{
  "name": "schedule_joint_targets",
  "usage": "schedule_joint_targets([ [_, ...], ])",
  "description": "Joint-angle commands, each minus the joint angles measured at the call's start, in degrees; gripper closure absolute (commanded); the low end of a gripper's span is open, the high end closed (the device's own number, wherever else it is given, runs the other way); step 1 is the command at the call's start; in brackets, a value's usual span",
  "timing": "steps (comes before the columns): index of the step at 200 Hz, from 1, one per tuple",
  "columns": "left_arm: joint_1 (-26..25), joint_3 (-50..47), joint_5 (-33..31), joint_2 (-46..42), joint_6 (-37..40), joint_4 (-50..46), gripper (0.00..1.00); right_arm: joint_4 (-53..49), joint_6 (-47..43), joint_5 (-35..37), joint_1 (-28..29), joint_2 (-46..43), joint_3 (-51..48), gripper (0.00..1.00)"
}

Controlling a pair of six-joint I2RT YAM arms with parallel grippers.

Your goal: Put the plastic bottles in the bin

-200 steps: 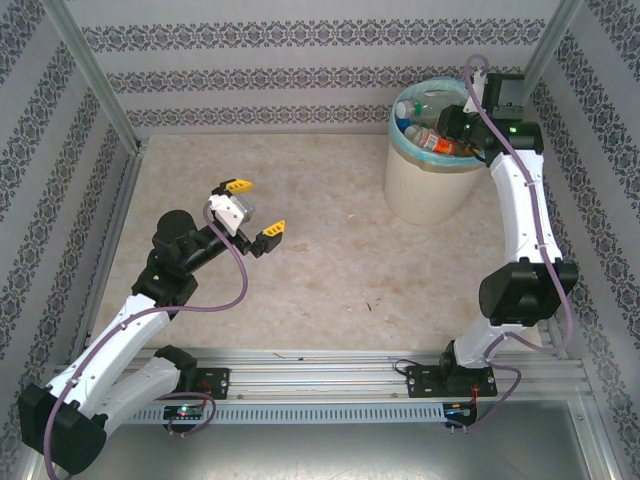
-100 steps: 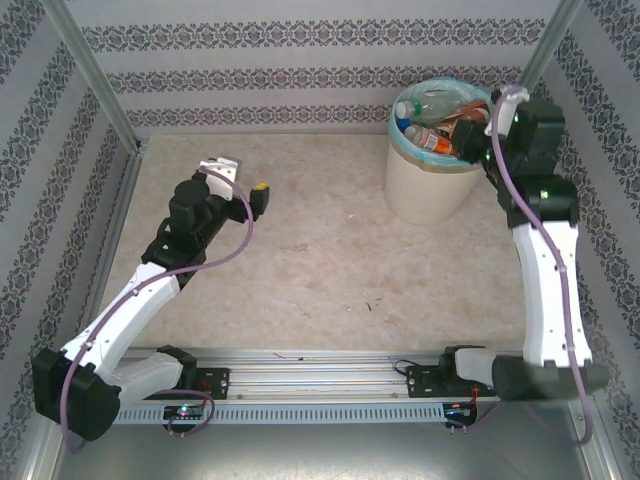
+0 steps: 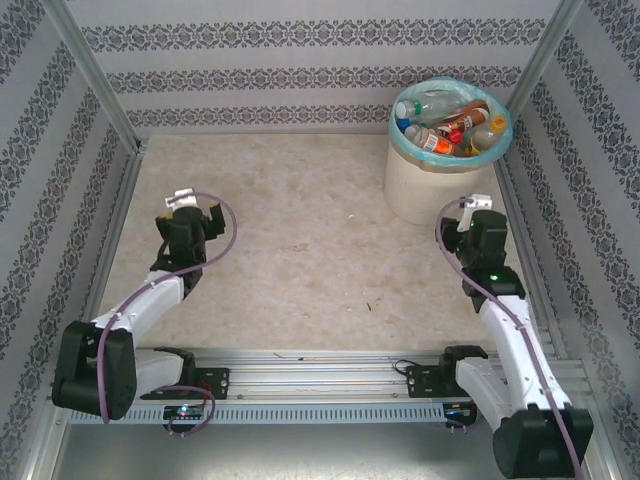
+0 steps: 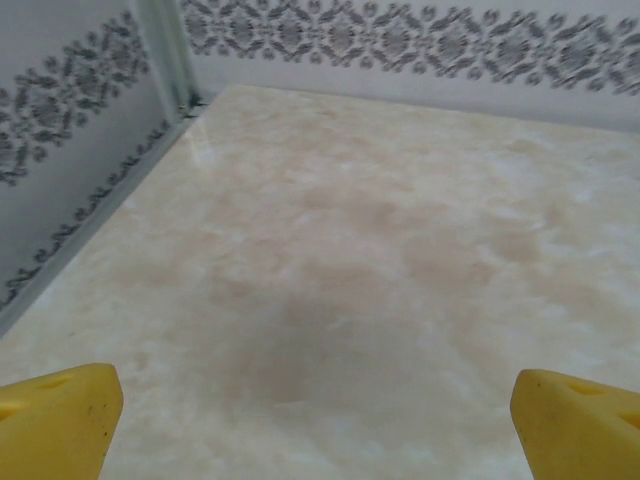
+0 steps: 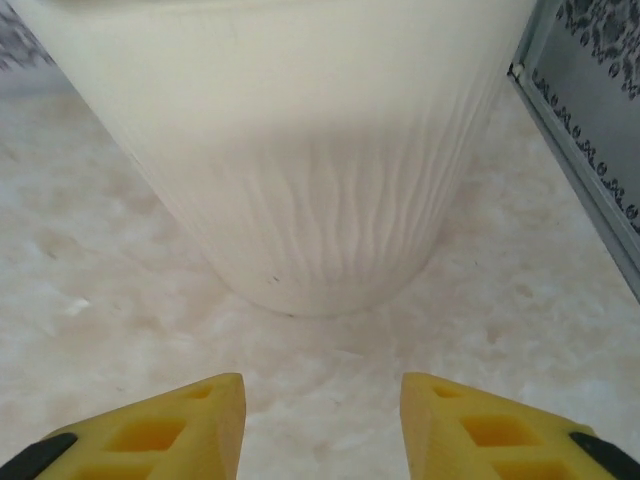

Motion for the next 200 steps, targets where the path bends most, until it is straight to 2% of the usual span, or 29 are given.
schedule_joint_targets([
  [1, 0.4, -5.3, -5.2, 0.3, 7.2, 18.1, 0.00, 18.5, -4.3, 2.4, -0.3, 1.7, -6.9, 0.49],
  [26, 1.0, -8.4, -2.1, 4.6, 10.9, 22.8, 0.00, 37.0, -5.6, -1.5, -1.0, 6.7, -16.7, 0.46],
  [36, 1.8, -8.8, -0.6, 7.3, 9.1, 24.3, 0.00, 42.9, -5.1, -3.4, -1.2, 9.7, -19.0, 0.45],
  [57, 4.9, -10.5, 11.1, 14.1, 8.6, 32.4, 0.00, 50.3, -4.6, -8.0, -1.4, 16.4, -20.1, 0.42],
  [79, 7.4, -12.2, 18.1, 21.8, 8.0, 42.4, 0.00, 56.2, -5.3, -12.6, -1.6, 21.0, -20.0, 0.40],
  [107, 7.5, -10.3, 20.2, 22.3, 8.7, 38.7, 0.00, 65.6, -4.6, -12.6, -2.5, 26.6, -21.0, 0.38],
  [122, 7.5, -9.1, 18.3, 22.2, 7.9, 36.2, 0.00, 73.8, -3.8, -13.4, -3.0, 33.1, -21.7, 0.37],
  [140, 7.4, -8.5, 17.2, 22.4, 7.7, 35.4, 0.00, 85.8, -1.4, -11.2, -3.2, 41.8, -22.4, 0.34],
  [147, 7.4, -8.5, 16.7, 22.4, 7.5, 35.3, 0.00, 84.0, -0.7, -9.6, -3.7, 40.8, -22.6, 0.31],
  [158, 7.4, -8.6, 16.5, 22.5, 7.6, 35.7, 0.00, 77.4, 1.6, -2.6, -3.8, 38.0, -21.7, 0.23],
  [172, 7.5, -8.6, 16.5, 22.5, 7.6, 35.8, 0.00, 76.2, 0.7, -0.9, -2.8, 37.8, -20.8, 0.16],
  [174, 7.4, -8.6, 16.5, 22.5, 7.6, 35.8, 0.00, 76.5, 0.7, -0.8, -2.7, 38.1, -20.7, 0.06],
  [176, 7.4, -8.6, 16.5, 22.5, 7.6, 35.7, 0.00, 76.7, 0.7, -0.5, -2.6, 38.4, -20.6, 0.03],
  [200, 7.4, -8.4, 17.4, 22.4, 8.0, 35.2, 0.00, 74.7, 0.1, 1.4, -1.7, 38.2, -19.8, 0.02],
])
